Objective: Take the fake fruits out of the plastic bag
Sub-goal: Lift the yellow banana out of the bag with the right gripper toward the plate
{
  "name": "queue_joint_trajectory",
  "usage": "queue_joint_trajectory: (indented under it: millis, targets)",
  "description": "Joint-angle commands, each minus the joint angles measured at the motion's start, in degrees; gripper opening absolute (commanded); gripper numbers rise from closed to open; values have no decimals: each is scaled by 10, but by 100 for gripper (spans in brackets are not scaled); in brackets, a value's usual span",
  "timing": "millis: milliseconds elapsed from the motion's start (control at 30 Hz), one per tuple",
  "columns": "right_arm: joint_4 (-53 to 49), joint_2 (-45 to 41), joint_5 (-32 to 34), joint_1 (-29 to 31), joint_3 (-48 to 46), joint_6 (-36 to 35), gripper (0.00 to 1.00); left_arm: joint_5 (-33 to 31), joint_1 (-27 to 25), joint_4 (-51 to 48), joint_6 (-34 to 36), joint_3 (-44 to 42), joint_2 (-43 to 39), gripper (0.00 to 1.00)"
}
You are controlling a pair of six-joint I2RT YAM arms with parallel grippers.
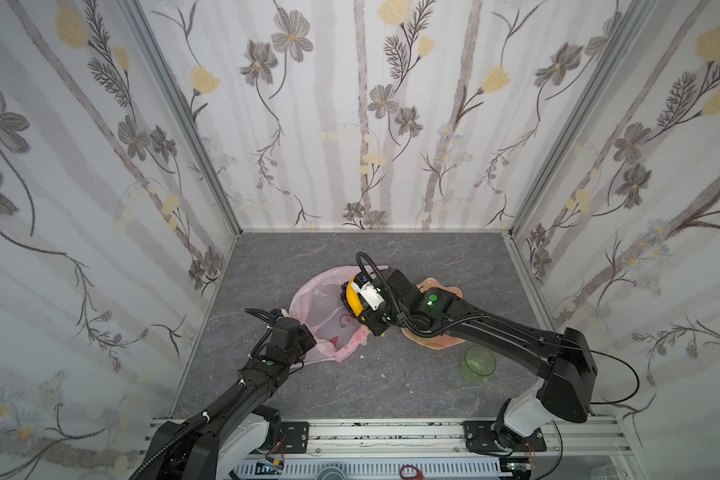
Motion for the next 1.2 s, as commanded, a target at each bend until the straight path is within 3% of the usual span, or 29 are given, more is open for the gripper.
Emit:
queue_joint_trajectory:
  millis: [0,467,900,1167]
  targets:
    - [23,-23,12,-10,-22,9,12,-5,0,7,1,-1,-2,5]
    - [-20,-140,80,-105,-80,-9,12,-10,0,7,10,1,0,5]
    - [-9,-193,103,-186,-98,107,11,-17,0,8,21,-1,1,6]
    - [6,-193,97,-190,-117,216,11,-18,0,9,24,-1,6,6]
